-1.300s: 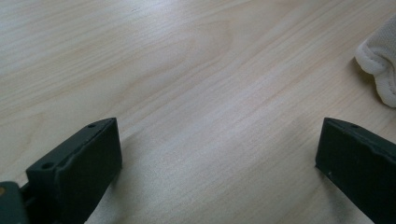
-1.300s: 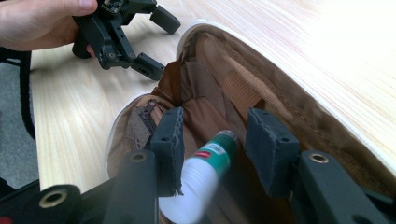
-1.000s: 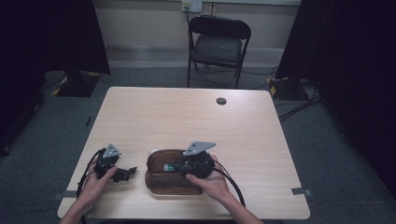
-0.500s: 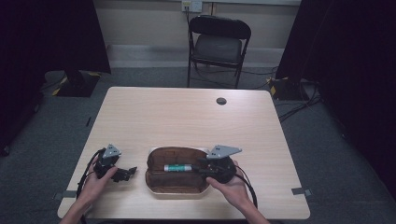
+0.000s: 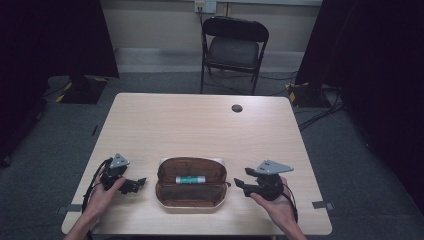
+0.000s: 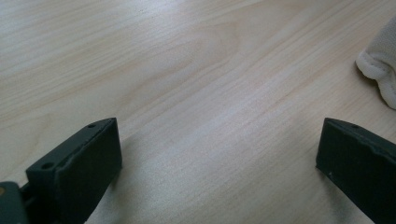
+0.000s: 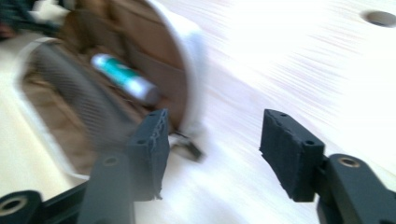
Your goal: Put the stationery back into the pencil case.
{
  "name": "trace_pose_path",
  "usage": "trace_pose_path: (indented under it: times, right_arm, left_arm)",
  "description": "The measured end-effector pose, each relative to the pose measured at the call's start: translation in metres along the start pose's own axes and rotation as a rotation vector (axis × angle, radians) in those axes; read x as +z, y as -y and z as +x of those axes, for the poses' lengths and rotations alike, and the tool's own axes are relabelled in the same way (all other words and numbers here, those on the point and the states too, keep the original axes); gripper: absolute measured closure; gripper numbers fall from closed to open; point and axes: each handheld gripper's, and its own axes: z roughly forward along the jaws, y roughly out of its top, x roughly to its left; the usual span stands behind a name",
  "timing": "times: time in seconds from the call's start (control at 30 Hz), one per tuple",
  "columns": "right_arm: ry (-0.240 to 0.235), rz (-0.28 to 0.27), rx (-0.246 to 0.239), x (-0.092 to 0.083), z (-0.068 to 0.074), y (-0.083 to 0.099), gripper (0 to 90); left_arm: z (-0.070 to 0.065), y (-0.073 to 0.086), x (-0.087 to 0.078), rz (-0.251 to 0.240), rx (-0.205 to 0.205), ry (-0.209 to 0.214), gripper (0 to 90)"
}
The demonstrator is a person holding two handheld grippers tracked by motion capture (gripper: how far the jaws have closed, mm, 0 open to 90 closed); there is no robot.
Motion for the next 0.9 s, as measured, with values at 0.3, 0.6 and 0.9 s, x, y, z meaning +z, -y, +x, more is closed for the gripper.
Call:
trace_pose_path:
  times: [0.3,0.6,0.9]
  right_arm:
    - [0.158,0.057,0.101,0.001,-0.048,0.027,18.8]
    - [0.255,0.185,0.161,0.012,-0.069,0.058,18.1]
    - [0.316,0.141,0.171,0.016,-0.072,0.066,12.8]
  left_arm:
    - [0.000,0.000,0.000,0.000,0.000,0.000,0.0]
    - [0.000,0.000,0.000,-0.001,0.000,0.000,0.0]
    - [0.000,0.000,0.000,-0.001,-0.001,0.000,0.0]
